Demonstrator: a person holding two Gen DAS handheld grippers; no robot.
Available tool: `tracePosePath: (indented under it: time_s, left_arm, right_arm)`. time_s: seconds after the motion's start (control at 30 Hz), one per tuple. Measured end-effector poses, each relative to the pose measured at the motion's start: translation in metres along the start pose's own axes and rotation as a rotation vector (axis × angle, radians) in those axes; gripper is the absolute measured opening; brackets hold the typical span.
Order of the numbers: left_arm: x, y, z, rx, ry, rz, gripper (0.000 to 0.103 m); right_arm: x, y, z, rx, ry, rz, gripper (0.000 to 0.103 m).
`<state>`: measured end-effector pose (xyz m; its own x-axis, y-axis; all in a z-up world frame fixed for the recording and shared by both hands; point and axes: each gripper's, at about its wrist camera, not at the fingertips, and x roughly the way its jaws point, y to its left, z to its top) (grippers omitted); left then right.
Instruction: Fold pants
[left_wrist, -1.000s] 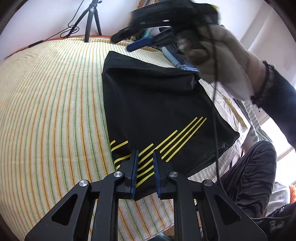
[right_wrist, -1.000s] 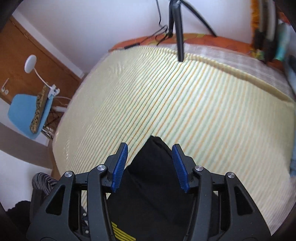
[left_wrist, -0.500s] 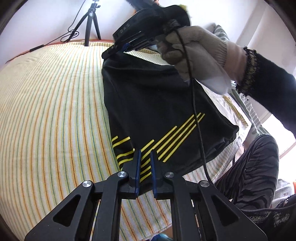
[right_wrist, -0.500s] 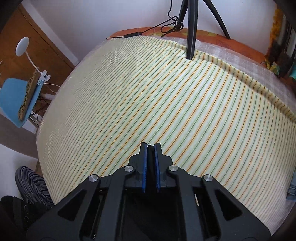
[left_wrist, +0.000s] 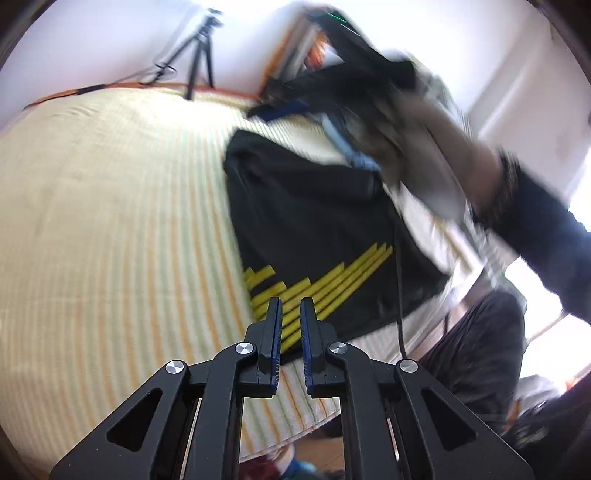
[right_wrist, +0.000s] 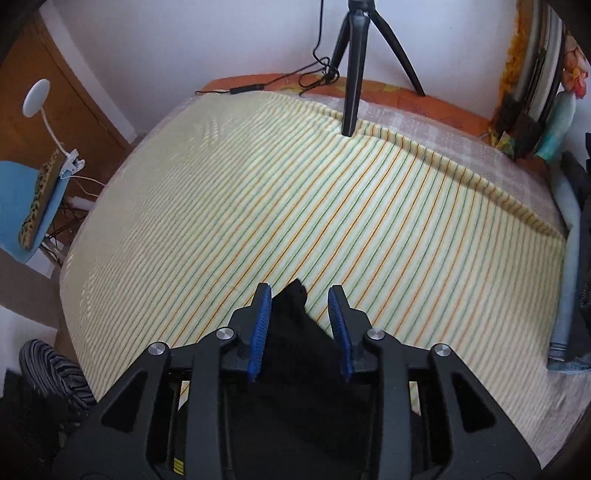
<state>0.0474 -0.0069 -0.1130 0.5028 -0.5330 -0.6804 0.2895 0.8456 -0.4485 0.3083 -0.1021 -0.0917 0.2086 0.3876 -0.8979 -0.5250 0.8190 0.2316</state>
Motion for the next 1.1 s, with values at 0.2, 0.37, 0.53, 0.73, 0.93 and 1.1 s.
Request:
tracePosePath:
  time_s: [0.2, 0.37, 0.53, 0.73, 0.93, 1.1]
  left_arm:
    - [0.001, 0.025, 0.025, -0.125, -0.002, -0.076, 0.028]
    - [0.024, 0.033, 0.043, -0.172, 0.051, -0.121, 0.036]
    - [0.045, 0.046, 0.058, -0.244, 0.098, -0.155, 0.037]
    - [0.062, 0.052, 0.066, -0.276, 0.149, -0.17, 0.037]
    - [0.08, 0.052, 0.072, -0.271, 0.191, -0.172, 0.037]
    - [0.09, 0.055, 0.075, -0.293, 0.199, -0.194, 0.037]
  right_arm:
    - [-0.061, -0.007, -0.055, 0.097, -0.082, 0.014, 0.048]
    - [-0.099, -0.051, -0.12, 0.301, -0.136, -0.016, 0.065]
    - [-0.111, -0.105, -0.18, 0.489, -0.131, 0.022, 0.075]
    - [-0.098, -0.134, -0.213, 0.597, -0.127, 0.221, 0.078]
    - [-0.068, -0.134, -0.214, 0.601, -0.092, 0.311, 0.081]
    - [-0.066, -0.129, -0.213, 0.577, -0.112, 0.323, 0.083]
